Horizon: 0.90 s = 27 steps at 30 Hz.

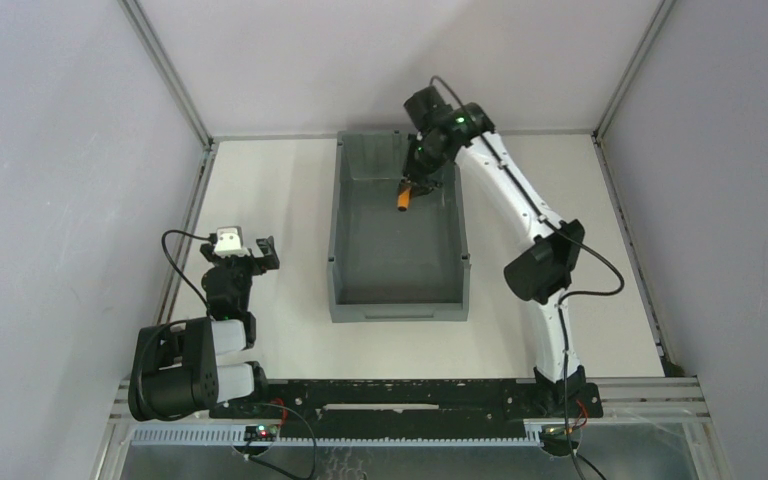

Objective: Put the screwdriver in the bin
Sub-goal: Place the screwdriver in the bin.

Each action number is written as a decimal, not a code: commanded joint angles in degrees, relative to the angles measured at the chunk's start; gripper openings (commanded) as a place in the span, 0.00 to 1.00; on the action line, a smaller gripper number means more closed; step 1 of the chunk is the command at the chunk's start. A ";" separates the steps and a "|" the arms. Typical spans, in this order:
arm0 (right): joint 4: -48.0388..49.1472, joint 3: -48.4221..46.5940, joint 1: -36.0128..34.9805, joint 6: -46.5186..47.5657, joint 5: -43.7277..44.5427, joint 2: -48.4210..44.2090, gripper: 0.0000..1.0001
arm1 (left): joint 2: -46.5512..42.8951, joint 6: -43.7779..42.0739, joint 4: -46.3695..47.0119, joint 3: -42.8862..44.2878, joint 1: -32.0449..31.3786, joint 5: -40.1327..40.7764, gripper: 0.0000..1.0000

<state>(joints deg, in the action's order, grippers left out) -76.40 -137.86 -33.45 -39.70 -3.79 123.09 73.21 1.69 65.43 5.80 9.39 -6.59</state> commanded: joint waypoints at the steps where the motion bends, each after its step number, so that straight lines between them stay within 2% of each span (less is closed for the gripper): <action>1: -1.68 -1.58 -2.35 1.94 6.69 3.07 0.15 | -0.79 0.35 1.19 2.42 -0.29 0.21 1.00; 17: 8.61 9.24 -5.04 5.33 8.09 10.35 0.14 | -0.79 0.40 1.19 2.37 -0.39 0.17 1.00; 27: 12.60 10.73 -4.83 5.79 8.36 14.58 0.14 | -0.79 0.38 1.15 2.39 -0.31 0.18 1.00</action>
<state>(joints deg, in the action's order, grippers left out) -66.94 -127.07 -37.93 -34.79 3.49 137.08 73.23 1.69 65.43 5.80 9.39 -6.59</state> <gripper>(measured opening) 0.313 0.996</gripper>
